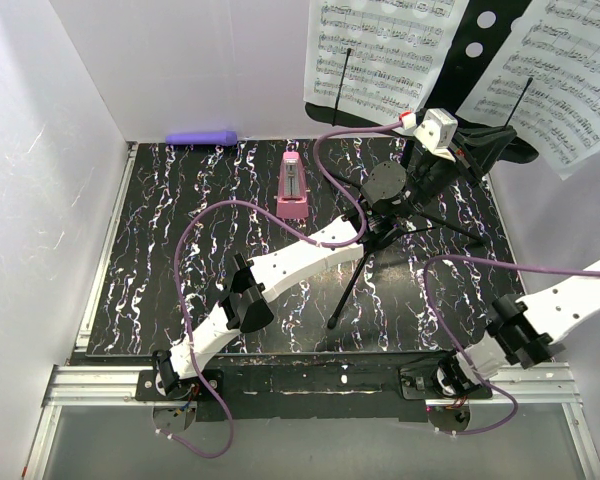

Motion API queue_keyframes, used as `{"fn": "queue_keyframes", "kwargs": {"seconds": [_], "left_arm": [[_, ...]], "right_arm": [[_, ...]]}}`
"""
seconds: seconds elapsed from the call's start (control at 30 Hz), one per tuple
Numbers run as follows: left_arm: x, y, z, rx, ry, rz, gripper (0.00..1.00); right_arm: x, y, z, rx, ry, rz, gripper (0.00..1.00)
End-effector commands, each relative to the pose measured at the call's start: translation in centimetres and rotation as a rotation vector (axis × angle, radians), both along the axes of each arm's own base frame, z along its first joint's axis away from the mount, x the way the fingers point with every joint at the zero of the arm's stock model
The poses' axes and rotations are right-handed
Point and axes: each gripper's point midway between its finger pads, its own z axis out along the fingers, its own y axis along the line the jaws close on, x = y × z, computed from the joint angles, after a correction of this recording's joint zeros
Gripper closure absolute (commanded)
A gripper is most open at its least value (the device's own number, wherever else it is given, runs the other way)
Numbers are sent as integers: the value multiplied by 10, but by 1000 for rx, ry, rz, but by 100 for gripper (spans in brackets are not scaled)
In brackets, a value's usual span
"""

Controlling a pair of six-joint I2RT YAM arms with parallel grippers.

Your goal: Set up the instrument practice props

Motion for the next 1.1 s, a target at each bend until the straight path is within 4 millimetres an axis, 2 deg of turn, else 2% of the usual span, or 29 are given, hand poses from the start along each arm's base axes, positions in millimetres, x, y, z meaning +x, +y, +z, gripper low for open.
{"fn": "queue_keyframes", "kwargs": {"seconds": [0.0, 0.37, 0.83, 0.93, 1.07], "left_arm": [[-31, 24, 50, -80, -67, -40, 100], [-31, 22, 47, -82, -64, -47, 100], [-32, 22, 48, -83, -61, -51, 100], [-30, 23, 48, -83, -60, -46, 100], [-29, 22, 45, -77, -52, -37, 100]], "right_arm": [[2, 8, 5, -48, -1, 51, 99], [7, 27, 1, -56, 40, 169, 99], [17, 38, -11, -16, 81, 266, 99], [19, 39, -11, -14, 81, 277, 94], [19, 39, -10, -14, 77, 279, 82]]}}
